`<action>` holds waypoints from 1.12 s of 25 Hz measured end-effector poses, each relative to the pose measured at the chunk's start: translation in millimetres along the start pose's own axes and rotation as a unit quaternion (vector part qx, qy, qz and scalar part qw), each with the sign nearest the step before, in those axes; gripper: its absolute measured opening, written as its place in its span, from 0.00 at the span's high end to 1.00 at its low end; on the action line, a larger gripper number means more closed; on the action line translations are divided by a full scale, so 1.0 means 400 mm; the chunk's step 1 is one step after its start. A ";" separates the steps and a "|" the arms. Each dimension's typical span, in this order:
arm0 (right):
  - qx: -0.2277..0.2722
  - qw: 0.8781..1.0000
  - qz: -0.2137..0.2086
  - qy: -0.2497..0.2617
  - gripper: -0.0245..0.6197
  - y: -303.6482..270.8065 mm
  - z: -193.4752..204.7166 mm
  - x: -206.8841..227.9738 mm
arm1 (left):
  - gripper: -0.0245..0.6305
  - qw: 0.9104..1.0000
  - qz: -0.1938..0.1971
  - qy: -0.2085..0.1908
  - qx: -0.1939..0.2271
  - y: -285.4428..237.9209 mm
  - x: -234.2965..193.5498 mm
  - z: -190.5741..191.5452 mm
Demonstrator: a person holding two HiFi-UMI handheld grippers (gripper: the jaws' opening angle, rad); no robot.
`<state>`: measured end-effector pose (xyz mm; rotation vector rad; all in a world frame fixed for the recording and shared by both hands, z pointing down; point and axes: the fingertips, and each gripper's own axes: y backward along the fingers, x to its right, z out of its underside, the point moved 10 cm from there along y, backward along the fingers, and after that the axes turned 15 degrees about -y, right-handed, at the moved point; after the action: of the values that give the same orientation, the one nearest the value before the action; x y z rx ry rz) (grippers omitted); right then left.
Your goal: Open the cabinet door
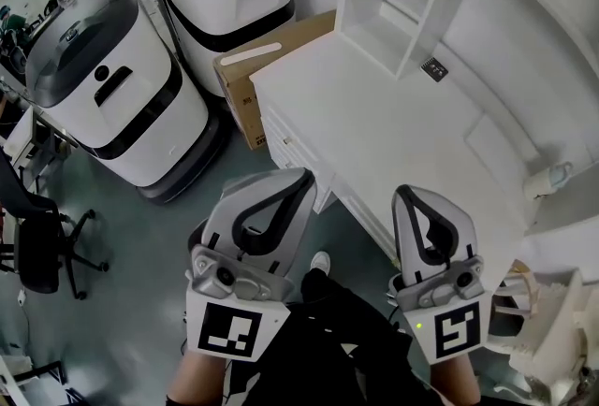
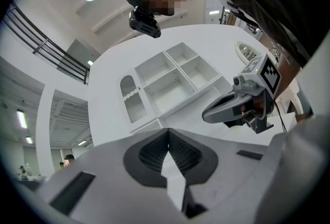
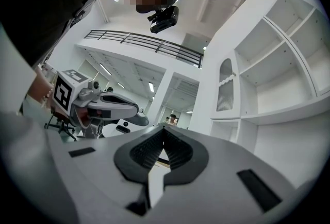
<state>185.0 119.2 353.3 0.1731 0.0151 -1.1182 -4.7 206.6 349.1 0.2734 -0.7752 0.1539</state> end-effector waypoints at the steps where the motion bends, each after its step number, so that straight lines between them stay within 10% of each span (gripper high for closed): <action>1: -0.003 1.000 -0.001 0.000 0.96 -0.013 0.002 0.016 | 0.96 1.000 -0.001 0.001 -0.001 -0.017 -0.006 0.009; 28: -0.002 1.000 0.023 0.005 0.96 -0.173 0.035 0.309 | 0.96 1.000 0.011 0.005 0.019 -0.355 -0.054 0.125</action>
<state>176.0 -22.6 345.7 0.1742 0.0228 -1.0714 -19.9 55.5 341.4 0.2999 -0.7659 0.1907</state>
